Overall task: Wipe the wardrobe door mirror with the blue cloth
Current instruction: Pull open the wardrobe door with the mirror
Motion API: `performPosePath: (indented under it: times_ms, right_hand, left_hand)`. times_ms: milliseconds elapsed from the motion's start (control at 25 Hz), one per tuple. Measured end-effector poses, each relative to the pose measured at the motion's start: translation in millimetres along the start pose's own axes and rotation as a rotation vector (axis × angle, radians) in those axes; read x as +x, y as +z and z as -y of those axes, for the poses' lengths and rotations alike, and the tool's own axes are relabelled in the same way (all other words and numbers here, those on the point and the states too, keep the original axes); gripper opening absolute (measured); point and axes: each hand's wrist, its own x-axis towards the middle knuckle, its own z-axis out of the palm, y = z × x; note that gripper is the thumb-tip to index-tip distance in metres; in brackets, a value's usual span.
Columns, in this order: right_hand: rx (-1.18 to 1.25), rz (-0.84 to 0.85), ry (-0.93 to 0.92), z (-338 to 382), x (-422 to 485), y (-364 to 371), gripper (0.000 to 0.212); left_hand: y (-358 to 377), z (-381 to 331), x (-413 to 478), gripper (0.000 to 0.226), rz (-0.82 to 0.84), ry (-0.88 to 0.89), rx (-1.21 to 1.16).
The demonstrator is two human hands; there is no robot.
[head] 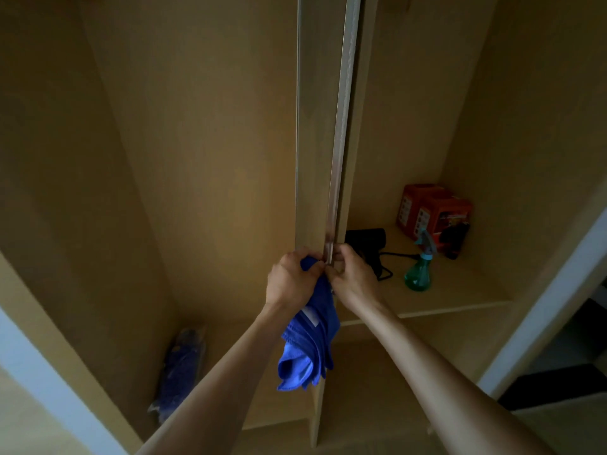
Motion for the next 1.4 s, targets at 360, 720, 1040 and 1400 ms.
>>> performPosePath:
  times_ms: [360, 720, 1040, 1400]
  right_hand:
    - [0.092, -0.062, 0.027, -4, -55, -11, 0.023]
    - [0.094, -0.026, -0.040, -17, -82, -38, 0.025]
    - [0.133, 0.075, -0.107, -43, -85, -63, 0.031]
    - [0.149, 0.135, -0.179, -78, -81, -104, 0.012]
  left_hand:
    - [3, -11, -49, 0.010, -0.008, 0.052, -0.041]
    - [21, -30, -88, 0.009, -0.073, 0.062, -0.087]
    - [52, -50, -106, 0.008, -0.159, 0.032, -0.068]
    - [93, -85, -112, 0.011, -0.209, 0.005, -0.067]
